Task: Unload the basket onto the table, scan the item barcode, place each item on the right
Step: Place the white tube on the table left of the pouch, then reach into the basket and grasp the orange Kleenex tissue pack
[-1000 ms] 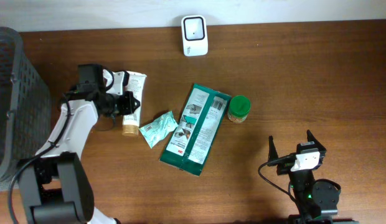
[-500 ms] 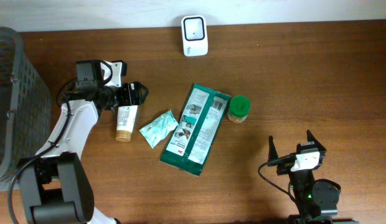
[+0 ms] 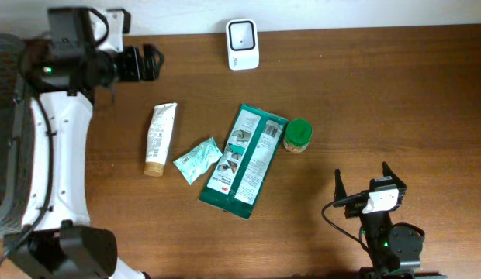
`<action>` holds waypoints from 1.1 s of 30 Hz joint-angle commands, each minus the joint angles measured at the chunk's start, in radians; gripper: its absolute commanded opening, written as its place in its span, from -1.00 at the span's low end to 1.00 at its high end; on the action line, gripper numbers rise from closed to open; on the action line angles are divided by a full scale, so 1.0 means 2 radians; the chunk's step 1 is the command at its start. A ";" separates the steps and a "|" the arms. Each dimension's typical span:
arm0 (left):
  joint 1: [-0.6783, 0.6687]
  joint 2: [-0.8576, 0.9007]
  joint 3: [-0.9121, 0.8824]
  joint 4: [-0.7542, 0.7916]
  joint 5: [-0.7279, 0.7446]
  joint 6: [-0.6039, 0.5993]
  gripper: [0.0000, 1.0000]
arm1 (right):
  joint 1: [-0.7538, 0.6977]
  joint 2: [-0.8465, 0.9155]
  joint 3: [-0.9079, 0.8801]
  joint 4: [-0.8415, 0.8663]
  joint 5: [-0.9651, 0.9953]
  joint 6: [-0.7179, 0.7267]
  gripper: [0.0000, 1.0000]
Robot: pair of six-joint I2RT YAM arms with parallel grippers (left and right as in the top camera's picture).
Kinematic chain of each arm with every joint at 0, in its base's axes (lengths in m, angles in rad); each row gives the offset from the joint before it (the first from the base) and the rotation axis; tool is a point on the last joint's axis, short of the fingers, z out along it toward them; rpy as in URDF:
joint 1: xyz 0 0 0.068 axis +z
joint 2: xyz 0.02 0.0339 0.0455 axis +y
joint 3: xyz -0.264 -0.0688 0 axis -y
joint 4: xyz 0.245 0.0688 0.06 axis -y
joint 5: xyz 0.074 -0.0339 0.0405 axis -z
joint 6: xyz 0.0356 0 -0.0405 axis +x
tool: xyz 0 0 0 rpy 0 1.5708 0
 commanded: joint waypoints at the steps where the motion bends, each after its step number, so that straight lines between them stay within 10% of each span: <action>1: 0.011 -0.006 0.065 -0.012 -0.013 0.052 0.98 | 0.002 -0.003 -0.004 0.000 0.000 0.000 0.97; 16: 0.222 -0.006 0.317 -0.146 -0.132 -0.016 0.88 | 0.002 -0.003 -0.004 0.000 0.000 0.000 0.97; 33: 0.365 0.100 0.258 -0.349 -0.328 -0.199 0.57 | 0.002 -0.003 -0.004 0.000 -0.001 0.000 0.96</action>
